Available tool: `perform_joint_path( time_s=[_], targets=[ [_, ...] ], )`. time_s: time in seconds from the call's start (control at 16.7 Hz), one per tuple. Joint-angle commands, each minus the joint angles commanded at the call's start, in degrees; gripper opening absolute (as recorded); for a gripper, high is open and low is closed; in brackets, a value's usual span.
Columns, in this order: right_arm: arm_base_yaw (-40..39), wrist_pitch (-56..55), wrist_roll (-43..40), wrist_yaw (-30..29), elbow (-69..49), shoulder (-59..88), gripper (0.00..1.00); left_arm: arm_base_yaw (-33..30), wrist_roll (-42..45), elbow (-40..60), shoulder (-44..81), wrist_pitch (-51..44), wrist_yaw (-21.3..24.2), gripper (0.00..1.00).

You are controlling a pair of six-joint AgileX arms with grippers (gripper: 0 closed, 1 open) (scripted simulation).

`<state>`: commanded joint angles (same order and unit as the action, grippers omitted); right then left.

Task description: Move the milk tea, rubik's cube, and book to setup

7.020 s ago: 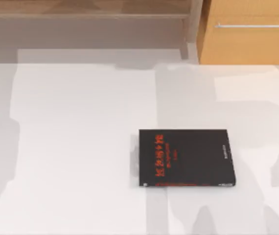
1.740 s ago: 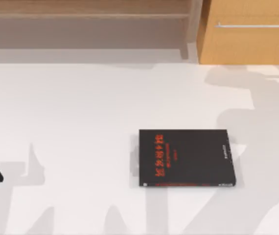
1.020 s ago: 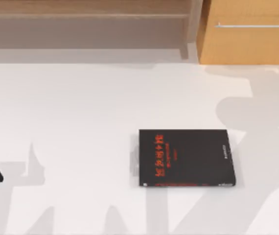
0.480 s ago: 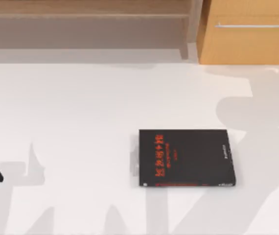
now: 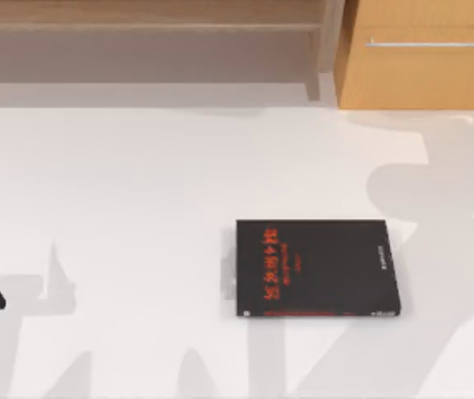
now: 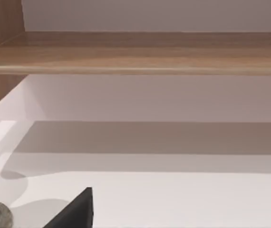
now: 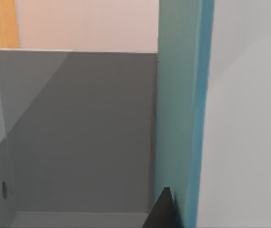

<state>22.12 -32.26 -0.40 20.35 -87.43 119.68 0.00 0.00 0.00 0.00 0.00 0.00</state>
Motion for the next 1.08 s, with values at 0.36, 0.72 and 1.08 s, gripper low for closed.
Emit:
perform_joint_path(
  time_s=[0.36,0.72,1.08],
  targets=[
    [0.59,0.92,0.1,0.47,1.49,-2.58,0.0,0.0,0.0,0.0,0.0,0.0,0.0,1.0],
    [0.31,1.05,0.54,0.08,1.64,-2.9,0.0,0.0,0.0,0.0,0.0,0.0,0.0,1.0],
    [-1.34,4.09,11.37,-12.02,8.23,-13.09,0.0,0.0,0.0,0.0,0.0,0.0,0.0,1.0]
  ],
)
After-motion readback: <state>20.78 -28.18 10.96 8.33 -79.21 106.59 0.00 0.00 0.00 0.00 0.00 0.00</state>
